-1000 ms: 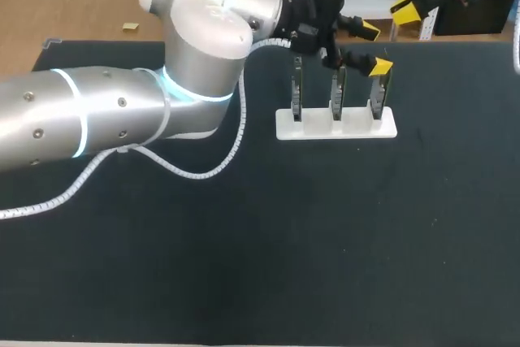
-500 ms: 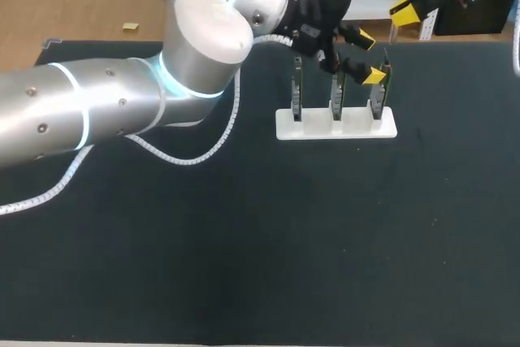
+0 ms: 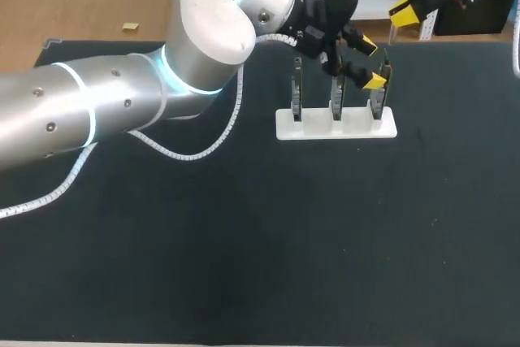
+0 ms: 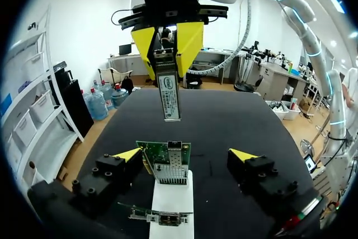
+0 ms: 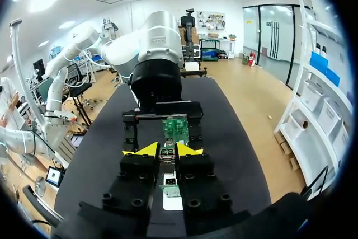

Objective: Pick up the optical module with the left hand, and insert it into the network port with the right hand.

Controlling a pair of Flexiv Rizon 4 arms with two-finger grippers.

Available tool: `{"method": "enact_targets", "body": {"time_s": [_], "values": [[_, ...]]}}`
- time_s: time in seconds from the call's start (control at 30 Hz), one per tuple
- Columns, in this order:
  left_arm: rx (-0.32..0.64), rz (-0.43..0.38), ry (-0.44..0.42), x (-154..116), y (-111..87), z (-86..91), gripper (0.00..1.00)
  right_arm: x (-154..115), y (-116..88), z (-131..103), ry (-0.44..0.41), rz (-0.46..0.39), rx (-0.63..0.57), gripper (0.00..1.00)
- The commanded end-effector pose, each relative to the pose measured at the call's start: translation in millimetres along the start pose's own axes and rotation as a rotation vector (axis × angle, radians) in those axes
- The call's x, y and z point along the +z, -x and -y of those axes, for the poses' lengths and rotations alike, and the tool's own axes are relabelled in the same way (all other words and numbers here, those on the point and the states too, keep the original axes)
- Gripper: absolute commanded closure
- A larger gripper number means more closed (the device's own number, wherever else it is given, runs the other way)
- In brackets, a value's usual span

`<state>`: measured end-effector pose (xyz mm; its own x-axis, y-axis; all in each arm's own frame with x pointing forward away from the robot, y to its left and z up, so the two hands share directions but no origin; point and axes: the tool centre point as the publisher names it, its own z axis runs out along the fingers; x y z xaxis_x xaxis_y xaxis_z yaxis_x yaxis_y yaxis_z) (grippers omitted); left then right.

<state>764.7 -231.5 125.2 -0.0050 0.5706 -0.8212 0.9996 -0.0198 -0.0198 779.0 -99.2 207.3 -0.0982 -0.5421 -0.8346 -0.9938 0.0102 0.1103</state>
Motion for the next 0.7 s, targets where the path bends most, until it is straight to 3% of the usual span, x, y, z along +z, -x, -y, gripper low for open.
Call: {"method": "enact_targets", "body": {"time_s": [0.03,0.7], "values": [[-0.003,-0.013,-0.01,-1.0,1.9,-3.1,0.0,0.6,0.2,-2.8,-0.009,0.001,0.0,1.0],[0.008,-0.037,-0.005,-1.4,0.4,0.0,0.0,0.5,-0.8,-4.8,-0.012,0.003,0.003,1.0]]}}
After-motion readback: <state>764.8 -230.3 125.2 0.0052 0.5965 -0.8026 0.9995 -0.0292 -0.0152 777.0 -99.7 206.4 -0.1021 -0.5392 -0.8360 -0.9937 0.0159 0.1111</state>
